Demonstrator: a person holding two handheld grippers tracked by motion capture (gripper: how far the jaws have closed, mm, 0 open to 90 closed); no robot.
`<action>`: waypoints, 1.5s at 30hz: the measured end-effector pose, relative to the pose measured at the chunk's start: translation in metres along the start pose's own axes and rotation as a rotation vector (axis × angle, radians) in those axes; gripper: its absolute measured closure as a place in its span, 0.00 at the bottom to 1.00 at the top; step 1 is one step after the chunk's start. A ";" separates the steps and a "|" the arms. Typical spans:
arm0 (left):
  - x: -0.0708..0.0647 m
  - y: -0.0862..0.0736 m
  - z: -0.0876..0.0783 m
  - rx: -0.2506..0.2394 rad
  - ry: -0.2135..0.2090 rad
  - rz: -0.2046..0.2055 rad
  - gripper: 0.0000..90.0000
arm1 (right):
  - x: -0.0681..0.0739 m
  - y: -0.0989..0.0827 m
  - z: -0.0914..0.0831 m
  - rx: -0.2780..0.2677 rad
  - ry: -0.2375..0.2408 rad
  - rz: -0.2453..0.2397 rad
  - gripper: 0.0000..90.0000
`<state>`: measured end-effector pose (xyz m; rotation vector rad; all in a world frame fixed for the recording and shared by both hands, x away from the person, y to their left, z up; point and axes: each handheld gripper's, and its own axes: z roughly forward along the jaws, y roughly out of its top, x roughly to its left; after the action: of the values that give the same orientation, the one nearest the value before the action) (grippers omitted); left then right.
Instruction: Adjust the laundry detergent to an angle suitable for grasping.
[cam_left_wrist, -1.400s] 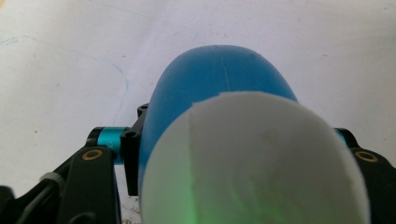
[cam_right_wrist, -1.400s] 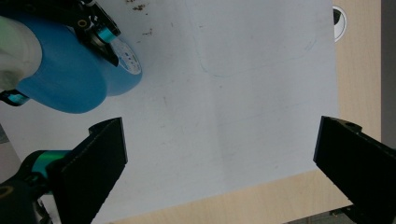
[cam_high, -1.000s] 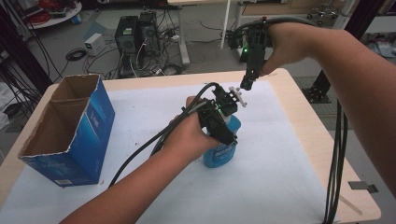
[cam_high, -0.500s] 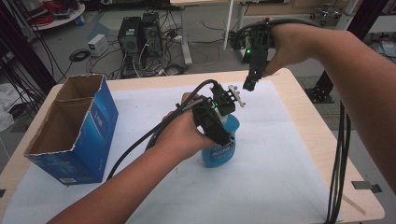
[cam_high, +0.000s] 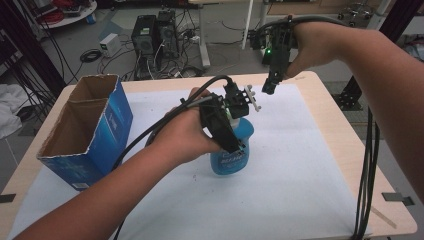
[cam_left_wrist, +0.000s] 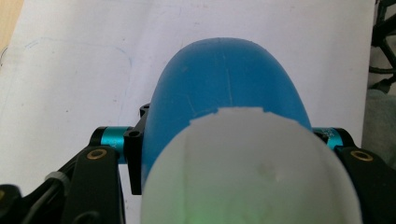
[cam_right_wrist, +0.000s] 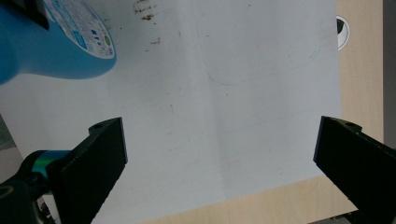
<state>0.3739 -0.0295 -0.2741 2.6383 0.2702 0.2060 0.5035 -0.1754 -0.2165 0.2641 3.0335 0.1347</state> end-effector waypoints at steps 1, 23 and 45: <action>0.000 -0.001 -0.002 0.000 -0.003 -0.004 0.43 | 0.001 0.001 0.000 0.002 0.002 0.009 0.02; 0.003 -0.037 -0.042 -0.007 -0.110 0.085 0.43 | 0.009 0.008 0.002 -0.005 0.006 -0.003 0.02; 0.013 -0.067 -0.042 0.012 -0.226 0.260 0.43 | 0.013 0.001 0.009 0.021 0.015 0.011 0.02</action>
<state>0.3680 0.0506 -0.2677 2.6722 -0.1483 -0.0102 0.4917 -0.1717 -0.2267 0.2821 3.0502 0.1061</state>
